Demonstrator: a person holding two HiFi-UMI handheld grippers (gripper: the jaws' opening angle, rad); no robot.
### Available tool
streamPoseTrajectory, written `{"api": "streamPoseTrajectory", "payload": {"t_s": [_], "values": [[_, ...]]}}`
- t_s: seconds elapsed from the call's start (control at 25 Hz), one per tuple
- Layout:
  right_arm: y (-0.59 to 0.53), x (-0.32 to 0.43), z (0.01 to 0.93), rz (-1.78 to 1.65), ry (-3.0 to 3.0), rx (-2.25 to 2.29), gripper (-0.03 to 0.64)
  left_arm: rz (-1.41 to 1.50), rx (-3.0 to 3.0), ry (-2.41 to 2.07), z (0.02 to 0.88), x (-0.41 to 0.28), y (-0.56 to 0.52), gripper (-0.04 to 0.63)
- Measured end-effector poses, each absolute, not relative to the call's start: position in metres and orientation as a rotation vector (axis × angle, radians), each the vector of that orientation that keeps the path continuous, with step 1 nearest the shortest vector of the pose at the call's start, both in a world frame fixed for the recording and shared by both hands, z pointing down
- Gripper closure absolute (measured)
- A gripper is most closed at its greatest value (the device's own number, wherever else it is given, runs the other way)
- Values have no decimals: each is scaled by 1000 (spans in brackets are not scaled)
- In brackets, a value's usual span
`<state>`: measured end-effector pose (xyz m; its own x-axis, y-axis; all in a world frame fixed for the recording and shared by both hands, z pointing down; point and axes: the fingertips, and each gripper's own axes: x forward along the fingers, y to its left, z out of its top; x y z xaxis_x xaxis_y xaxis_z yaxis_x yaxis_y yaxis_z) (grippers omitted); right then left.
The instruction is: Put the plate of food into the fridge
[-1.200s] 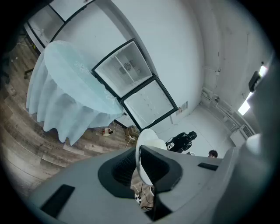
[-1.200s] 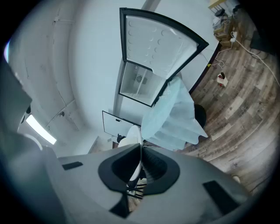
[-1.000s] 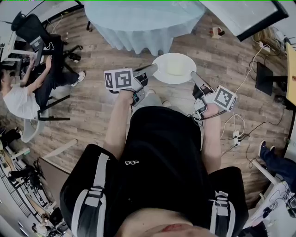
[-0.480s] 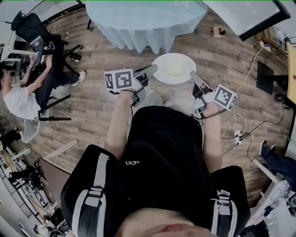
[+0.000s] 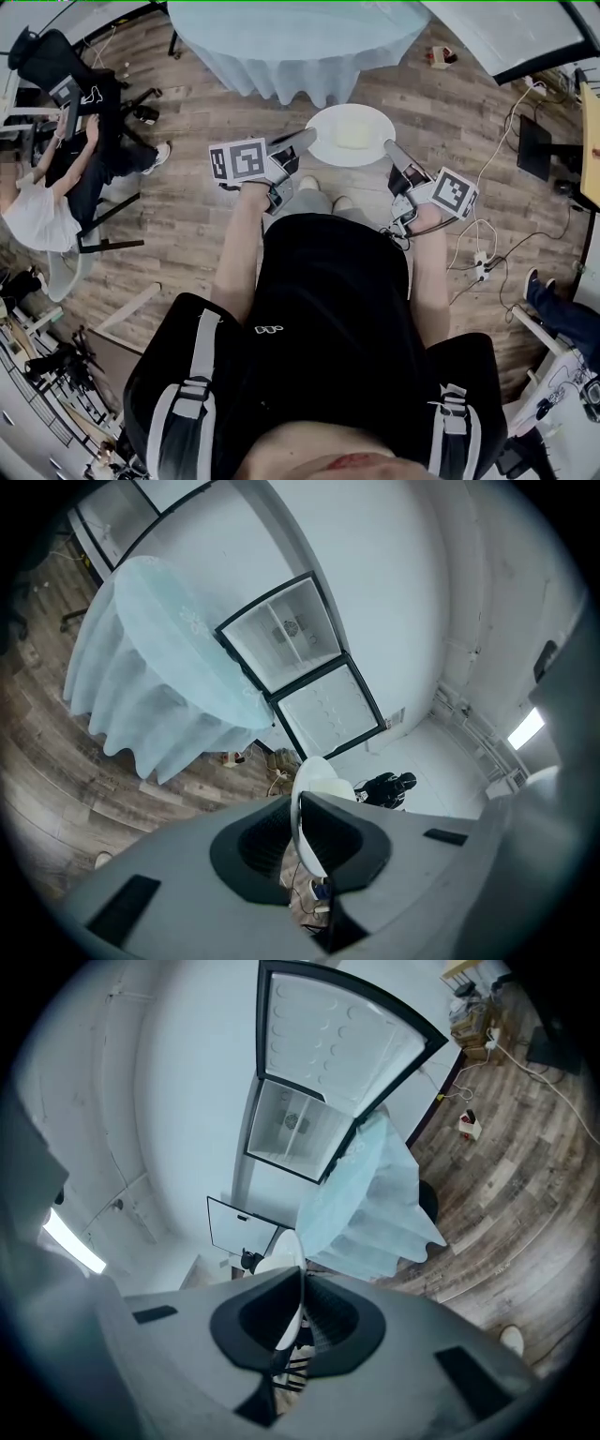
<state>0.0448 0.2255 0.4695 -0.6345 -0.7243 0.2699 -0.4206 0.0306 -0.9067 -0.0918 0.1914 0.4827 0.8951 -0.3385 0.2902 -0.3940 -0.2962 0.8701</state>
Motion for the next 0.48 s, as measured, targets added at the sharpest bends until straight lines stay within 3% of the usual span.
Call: {"api": "streamPoseTrajectory", "payload": {"t_s": [0.48], "values": [[182, -13, 478, -1651, 1958, -1295, 601, 58, 1870, -437, 500, -147, 144, 565]]}}
